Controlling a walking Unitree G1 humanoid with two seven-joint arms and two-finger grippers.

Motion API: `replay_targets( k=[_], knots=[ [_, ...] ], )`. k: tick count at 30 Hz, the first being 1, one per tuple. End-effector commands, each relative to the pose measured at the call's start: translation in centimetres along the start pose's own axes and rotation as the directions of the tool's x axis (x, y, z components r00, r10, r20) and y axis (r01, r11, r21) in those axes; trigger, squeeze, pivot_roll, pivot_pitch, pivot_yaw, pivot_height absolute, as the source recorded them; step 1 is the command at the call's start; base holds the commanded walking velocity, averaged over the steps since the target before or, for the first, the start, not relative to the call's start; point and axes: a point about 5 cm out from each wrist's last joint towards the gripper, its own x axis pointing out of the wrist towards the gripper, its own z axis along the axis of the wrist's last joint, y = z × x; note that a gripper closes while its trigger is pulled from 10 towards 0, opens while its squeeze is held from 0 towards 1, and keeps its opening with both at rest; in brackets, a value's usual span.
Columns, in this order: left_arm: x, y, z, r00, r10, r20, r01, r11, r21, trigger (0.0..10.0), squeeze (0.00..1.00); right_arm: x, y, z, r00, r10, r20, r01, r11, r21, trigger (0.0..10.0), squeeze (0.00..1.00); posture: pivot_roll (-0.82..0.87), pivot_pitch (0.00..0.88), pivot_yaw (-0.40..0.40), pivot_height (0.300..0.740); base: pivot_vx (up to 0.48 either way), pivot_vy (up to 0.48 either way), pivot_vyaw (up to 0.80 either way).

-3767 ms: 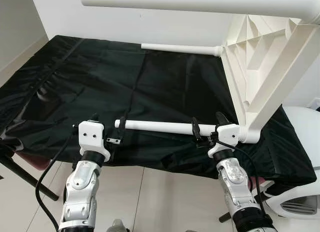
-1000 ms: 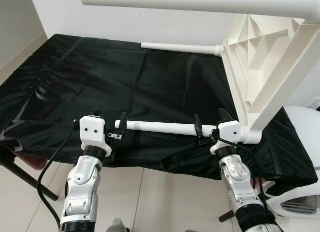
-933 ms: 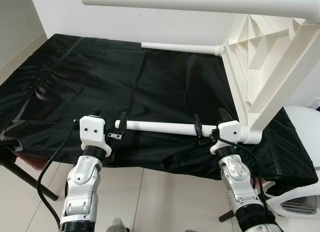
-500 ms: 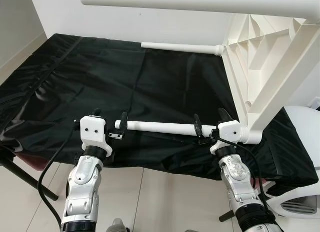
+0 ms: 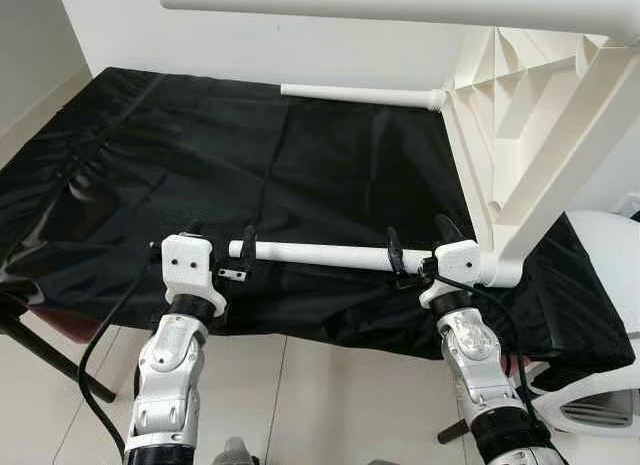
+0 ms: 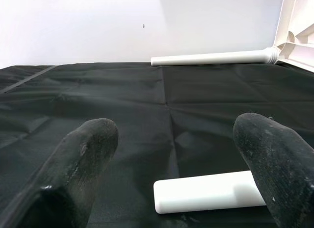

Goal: Building children table

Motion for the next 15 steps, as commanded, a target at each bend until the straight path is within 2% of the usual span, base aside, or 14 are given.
replay_targets(
  k=[1, 15],
  knots=[
    [-0.12, 0.27, 0.10, 0.996, 0.085, 0.003, -0.085, 0.996, 0.007, 10.0, 0.00, 0.10, -0.15, 0.22, 1.000, 0.007, 0.012, -0.007, 1.000, -0.010, 10.0, 0.00, 0.02, 0.000, -0.082, 0.740, 0.000, 0.000, 0.00],
    [-0.07, 0.30, 0.12, 0.996, 0.093, 0.006, -0.093, 0.996, 0.017, 10.0, 0.00, 0.12, -0.20, 0.23, 1.000, 0.015, 0.015, -0.015, 1.000, -0.014, 10.0, 0.00, 0.02, 0.000, -0.082, 0.740, 0.000, 0.000, 0.00]
  ],
)
